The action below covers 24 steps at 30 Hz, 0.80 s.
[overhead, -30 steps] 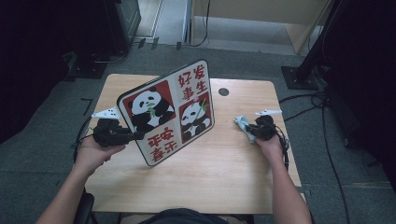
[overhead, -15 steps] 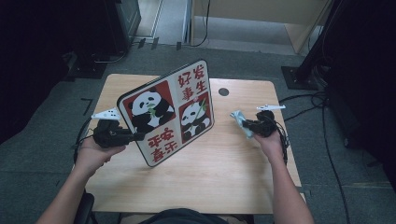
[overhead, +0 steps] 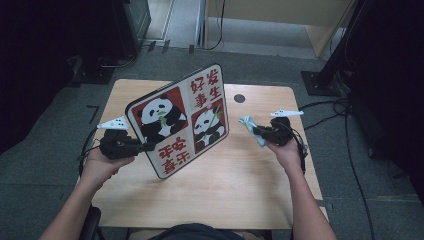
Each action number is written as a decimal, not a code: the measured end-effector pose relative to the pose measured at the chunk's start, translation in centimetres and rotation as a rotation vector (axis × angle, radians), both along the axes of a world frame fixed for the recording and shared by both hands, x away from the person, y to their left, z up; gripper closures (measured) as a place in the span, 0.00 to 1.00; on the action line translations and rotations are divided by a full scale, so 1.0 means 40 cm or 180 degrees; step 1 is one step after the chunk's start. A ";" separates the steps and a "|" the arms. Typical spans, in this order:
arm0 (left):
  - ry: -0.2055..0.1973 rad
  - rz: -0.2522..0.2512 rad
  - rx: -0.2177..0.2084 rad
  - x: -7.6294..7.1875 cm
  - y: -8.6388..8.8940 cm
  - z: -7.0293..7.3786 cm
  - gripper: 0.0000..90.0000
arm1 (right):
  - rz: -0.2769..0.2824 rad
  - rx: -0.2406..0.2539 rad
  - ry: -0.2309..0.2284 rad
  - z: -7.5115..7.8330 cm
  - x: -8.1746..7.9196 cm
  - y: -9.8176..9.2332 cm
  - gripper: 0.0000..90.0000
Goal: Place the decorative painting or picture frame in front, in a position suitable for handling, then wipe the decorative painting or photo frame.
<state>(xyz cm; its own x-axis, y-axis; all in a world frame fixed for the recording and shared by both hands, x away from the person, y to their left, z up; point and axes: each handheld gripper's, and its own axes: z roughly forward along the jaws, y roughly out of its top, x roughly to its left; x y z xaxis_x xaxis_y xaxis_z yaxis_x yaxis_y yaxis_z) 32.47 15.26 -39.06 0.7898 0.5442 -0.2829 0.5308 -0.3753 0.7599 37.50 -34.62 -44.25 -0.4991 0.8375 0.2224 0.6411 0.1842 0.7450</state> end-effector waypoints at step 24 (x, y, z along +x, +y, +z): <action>-0.0015 -0.0022 0.0013 -0.018 0.000 0.002 0.88 | 0.0247 0.0133 -0.0326 0.170 0.013 0.076 0.90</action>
<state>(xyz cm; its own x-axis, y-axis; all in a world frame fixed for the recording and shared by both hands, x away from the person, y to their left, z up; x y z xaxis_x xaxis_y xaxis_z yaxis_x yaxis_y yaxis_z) 31.76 15.26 -38.97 0.7948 0.5400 -0.2770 0.5247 -0.3819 0.7608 38.03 -31.57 -37.44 -0.5839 0.7866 0.2007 0.5463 0.1978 0.8139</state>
